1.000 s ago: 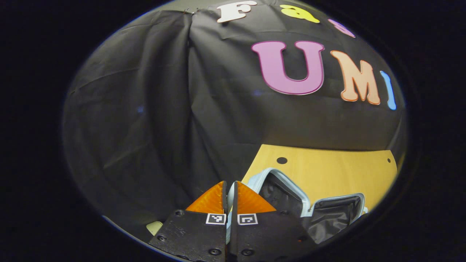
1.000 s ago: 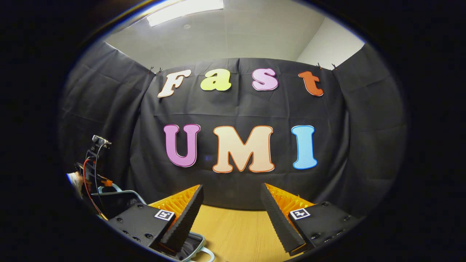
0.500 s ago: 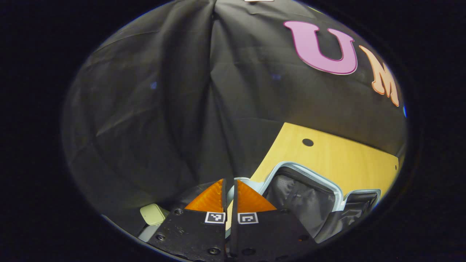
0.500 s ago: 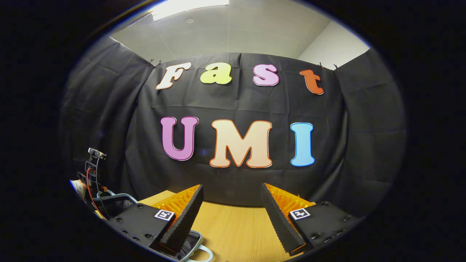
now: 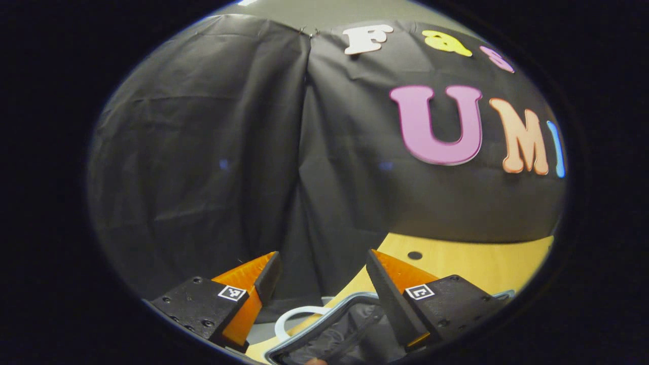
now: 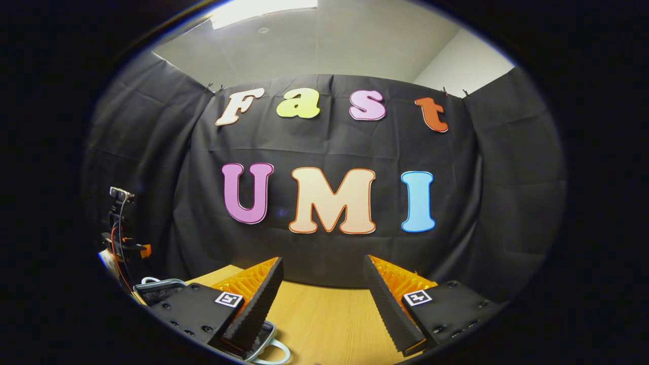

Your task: First open the suitcase, pack the skin care products into it, and then close the suitcase.

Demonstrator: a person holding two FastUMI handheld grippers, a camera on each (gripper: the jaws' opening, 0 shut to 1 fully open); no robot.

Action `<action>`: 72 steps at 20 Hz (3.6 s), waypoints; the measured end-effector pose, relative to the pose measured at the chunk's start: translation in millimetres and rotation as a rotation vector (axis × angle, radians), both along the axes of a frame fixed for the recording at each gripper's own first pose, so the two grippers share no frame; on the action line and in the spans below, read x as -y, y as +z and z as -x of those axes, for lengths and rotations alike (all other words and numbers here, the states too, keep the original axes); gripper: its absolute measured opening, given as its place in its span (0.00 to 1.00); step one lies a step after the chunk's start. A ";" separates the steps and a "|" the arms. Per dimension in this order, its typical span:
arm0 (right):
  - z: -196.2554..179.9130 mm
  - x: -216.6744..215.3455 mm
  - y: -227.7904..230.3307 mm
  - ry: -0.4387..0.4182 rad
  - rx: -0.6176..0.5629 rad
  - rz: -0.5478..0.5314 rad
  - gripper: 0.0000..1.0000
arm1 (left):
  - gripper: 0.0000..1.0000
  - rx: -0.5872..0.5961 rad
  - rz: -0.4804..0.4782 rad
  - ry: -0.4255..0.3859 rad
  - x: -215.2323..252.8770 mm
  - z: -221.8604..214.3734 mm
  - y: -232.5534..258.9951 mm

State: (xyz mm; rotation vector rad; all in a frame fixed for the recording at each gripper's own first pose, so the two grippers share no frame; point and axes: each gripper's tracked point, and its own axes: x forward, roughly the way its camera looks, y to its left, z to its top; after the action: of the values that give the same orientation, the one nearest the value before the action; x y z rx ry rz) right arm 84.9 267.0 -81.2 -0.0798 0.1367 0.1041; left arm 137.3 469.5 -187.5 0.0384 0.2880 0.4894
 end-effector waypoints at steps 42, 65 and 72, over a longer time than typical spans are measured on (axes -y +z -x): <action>85.0 242.6 29.2 -0.102 0.040 0.024 0.98 | 0.99 -0.301 0.323 -0.832 580.1 121.5 -86.8; 90.3 198.5 -36.6 -0.024 -0.083 0.046 0.99 | 0.28 -0.528 0.385 -0.884 583.2 145.7 -162.3; 99.1 151.5 -137.3 0.090 -0.260 0.037 0.99 | 0.28 -0.417 0.364 -0.879 555.8 128.7 -96.4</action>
State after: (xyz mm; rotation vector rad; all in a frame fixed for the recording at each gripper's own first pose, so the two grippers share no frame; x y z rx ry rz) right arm -14.2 115.5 -218.5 -0.1093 0.3945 0.2022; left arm 8.5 -86.3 -283.9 -0.0882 0.7185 -0.4583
